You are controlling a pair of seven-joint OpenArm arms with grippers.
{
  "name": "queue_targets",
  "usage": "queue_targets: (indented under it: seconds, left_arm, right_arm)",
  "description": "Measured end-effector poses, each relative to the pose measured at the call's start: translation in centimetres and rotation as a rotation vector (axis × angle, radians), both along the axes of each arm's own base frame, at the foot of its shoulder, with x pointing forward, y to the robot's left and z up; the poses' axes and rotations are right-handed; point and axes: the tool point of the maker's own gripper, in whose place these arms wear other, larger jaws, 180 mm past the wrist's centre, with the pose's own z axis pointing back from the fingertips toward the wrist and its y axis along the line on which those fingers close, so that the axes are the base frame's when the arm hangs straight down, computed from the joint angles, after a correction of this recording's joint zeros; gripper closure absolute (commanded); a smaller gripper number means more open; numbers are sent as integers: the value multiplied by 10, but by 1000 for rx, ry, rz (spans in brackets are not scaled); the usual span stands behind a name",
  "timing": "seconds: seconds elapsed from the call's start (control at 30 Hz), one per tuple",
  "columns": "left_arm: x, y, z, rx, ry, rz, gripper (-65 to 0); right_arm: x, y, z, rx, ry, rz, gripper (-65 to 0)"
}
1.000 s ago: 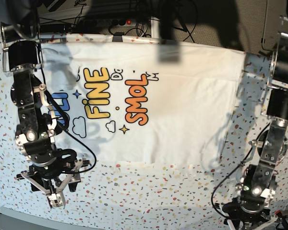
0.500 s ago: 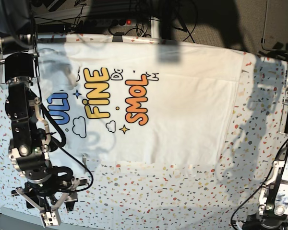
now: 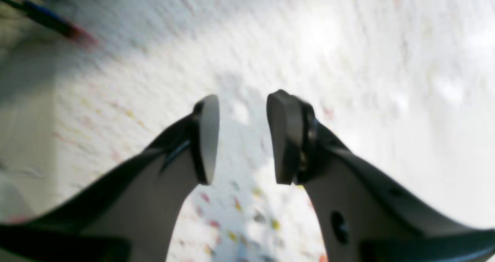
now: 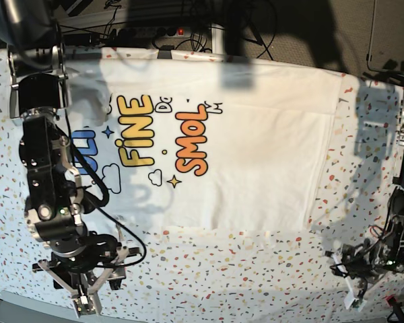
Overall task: Fold the T-shirt properly
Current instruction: 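Move both grippers outward to the shirt's side edges near the hem, then lower both grippers and pinch the shirt's side edges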
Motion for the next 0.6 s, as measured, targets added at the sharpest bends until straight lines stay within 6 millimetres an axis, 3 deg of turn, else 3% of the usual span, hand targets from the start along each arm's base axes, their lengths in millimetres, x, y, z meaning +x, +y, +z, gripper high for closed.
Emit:
queue_targets:
  seconds: [0.07,0.17,0.27,0.4,0.6]
  left_arm:
    - [-14,4,-31,-93,87,27,-228]
    - [-34,1,-61,-206,174,23,-228]
    - [-42,-11,-74,-299,213,33,-228]
    - [-43,-21,-76,-364,230,44,-228]
    - [-39,-26,-73,-371,215,38,-228]
  right_arm:
    - [-1,6,-3,15,17,3,-330]
    - [-2,14,-8,24,34,17,-330]
    - [-4,19,-14,26,73,30,-330]
    - [-12,18,-33,-34,150,48,-330]
    - [-41,-43,-78,-271,256,-68,-330]
